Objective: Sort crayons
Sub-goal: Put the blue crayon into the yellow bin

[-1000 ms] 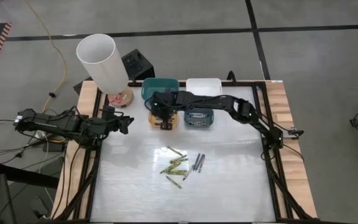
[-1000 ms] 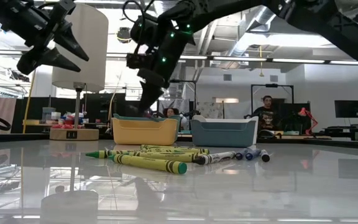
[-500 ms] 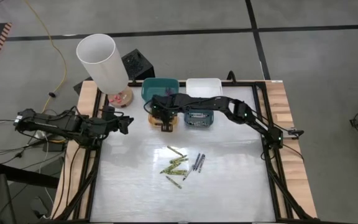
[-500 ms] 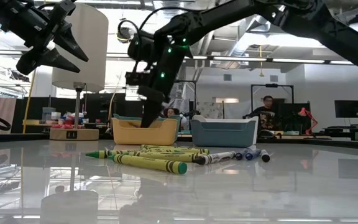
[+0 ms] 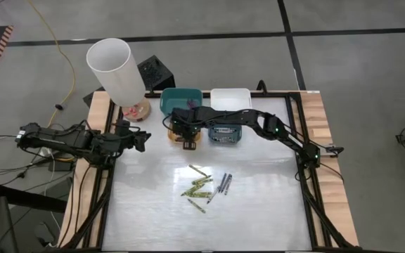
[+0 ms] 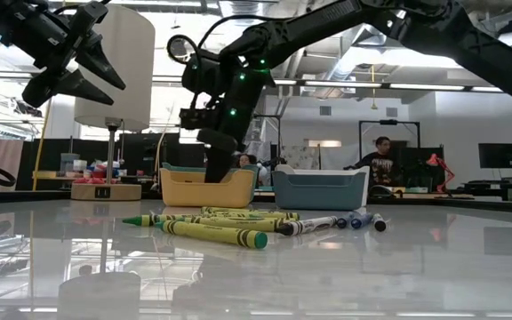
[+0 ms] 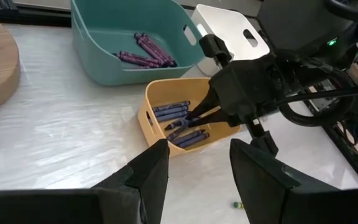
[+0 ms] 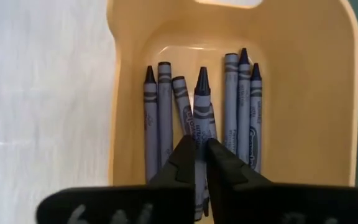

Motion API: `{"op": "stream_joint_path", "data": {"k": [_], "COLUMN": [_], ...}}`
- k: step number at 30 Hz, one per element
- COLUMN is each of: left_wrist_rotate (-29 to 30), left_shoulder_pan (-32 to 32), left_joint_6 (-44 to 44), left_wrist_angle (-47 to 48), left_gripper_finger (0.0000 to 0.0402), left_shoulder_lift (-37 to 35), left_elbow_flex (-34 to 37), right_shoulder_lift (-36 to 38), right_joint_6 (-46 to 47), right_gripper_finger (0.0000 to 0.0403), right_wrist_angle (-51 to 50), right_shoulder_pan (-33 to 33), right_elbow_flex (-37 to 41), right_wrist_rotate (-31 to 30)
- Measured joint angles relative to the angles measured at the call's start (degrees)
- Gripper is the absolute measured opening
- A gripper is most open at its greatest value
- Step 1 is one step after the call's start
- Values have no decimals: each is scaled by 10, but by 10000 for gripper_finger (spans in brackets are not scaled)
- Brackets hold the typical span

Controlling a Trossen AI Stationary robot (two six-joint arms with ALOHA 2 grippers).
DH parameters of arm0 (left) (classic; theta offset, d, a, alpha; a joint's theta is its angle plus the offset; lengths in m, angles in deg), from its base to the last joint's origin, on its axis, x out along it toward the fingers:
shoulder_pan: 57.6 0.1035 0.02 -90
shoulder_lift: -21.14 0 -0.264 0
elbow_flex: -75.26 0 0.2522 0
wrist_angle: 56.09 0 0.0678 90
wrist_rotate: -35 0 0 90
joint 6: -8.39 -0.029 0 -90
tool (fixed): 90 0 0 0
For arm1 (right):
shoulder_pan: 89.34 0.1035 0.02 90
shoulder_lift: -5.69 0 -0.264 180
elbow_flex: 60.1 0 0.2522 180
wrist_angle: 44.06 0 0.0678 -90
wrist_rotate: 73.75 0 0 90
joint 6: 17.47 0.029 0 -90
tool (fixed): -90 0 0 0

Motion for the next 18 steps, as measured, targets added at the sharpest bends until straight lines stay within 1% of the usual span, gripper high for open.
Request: {"op": "stream_joint_path", "data": {"k": [4,10,15,18], "left_wrist_rotate": [0,0,0,0], "left_shoulder_pan": [0,0,0,0], "left_joint_6": [0,0,-4,-4], "left_wrist_angle": [0,2,2,2], "left_gripper_finger": [160,160,160,160], "left_shoulder_lift": [0,0,0,0], "left_elbow_flex": [0,0,0,0], "right_shoulder_lift": [0,3,5,5], "right_joint_6": [29,38,45,44], "right_gripper_finger": [46,74,84,87], "right_wrist_angle": [-1,-7,-42,-72], "right_shoulder_pan": [0,-3,-3,-4], "right_elbow_flex": [0,-4,-50,-91], "right_wrist_rotate": [0,0,0,0]}}
